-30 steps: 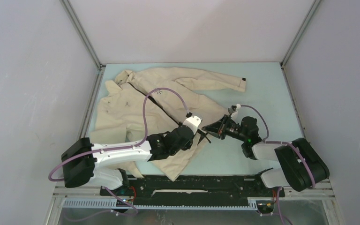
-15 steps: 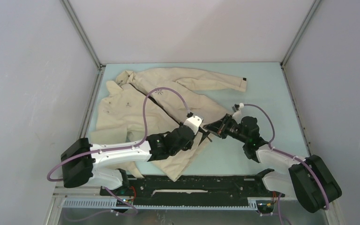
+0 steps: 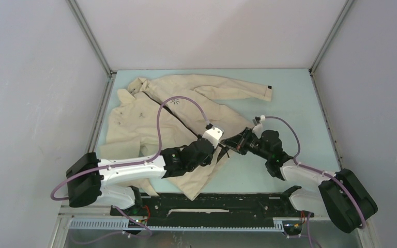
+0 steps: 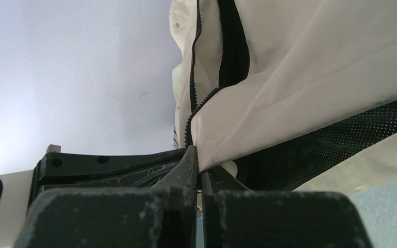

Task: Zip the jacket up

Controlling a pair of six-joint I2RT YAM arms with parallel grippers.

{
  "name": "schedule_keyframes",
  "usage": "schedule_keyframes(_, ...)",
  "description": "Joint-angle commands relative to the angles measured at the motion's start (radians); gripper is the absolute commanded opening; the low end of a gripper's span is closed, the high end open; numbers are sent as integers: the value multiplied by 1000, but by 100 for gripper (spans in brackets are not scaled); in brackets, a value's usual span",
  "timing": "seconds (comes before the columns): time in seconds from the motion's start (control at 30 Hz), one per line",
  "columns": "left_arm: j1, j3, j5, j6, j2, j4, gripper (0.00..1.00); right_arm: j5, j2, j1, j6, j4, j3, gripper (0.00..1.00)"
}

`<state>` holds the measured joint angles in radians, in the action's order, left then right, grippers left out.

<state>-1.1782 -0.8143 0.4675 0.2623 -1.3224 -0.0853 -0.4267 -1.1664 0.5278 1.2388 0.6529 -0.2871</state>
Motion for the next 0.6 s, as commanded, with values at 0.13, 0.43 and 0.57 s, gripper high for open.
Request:
schedule_keyframes(0.13,-24,-19,10,-46,56,73,0,84,76,23,-10,-71,-45,0)
schedule_keyframes(0.43,-39,-26,-6,-97,32,70,0,102,132,23,-66,-182,-80,0)
schedule_keyframes(0.57,-44,-30,-6,-114,24,56,0,90,135,22,-95,-218,-97,0)
